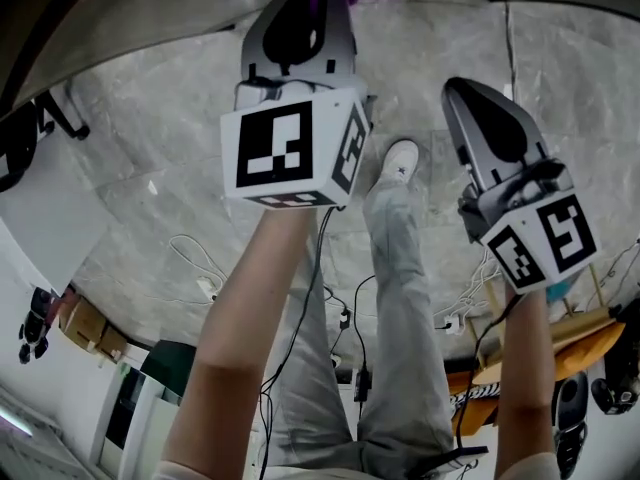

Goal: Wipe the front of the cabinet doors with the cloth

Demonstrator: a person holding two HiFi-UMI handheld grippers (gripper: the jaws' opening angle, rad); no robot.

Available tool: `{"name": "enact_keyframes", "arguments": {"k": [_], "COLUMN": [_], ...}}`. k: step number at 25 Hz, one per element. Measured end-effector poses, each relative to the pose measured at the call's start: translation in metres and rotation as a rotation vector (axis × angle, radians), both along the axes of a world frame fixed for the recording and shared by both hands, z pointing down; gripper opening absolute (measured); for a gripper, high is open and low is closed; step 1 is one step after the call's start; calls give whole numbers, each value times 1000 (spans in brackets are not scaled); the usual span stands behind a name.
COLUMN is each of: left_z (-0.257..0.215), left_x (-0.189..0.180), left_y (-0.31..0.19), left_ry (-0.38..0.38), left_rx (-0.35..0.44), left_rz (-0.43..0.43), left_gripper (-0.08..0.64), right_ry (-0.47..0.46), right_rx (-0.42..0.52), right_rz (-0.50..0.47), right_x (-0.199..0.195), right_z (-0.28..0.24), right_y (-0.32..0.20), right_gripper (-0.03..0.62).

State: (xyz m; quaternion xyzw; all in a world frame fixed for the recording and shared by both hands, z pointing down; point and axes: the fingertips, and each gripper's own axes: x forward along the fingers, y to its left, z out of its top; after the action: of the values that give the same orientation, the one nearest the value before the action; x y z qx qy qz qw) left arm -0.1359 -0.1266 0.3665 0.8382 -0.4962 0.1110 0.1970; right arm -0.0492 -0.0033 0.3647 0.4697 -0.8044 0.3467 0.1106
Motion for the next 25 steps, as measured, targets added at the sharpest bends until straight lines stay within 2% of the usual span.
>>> {"name": "enact_keyframes", "arguments": {"k": [5, 12, 16, 25], "left_z": [2, 0, 1, 0], "left_x": [4, -25, -63, -172], "left_y": [-11, -19, -22, -31], "left_ry": [28, 9, 6, -40], "left_rx": [-29, -24, -32, -18], "left_rz": [-24, -36, -65, -145], "left_gripper": [53, 53, 53, 54], "right_ry": [4, 17, 19, 5], "right_rx": [3, 10, 11, 27], "right_rz": [18, 20, 13, -58], "right_x": [9, -5, -32, -120], "right_z": [1, -3, -2, -5], "right_y": [-2, -5, -7, -20], "right_gripper": [28, 28, 28, 28]}}
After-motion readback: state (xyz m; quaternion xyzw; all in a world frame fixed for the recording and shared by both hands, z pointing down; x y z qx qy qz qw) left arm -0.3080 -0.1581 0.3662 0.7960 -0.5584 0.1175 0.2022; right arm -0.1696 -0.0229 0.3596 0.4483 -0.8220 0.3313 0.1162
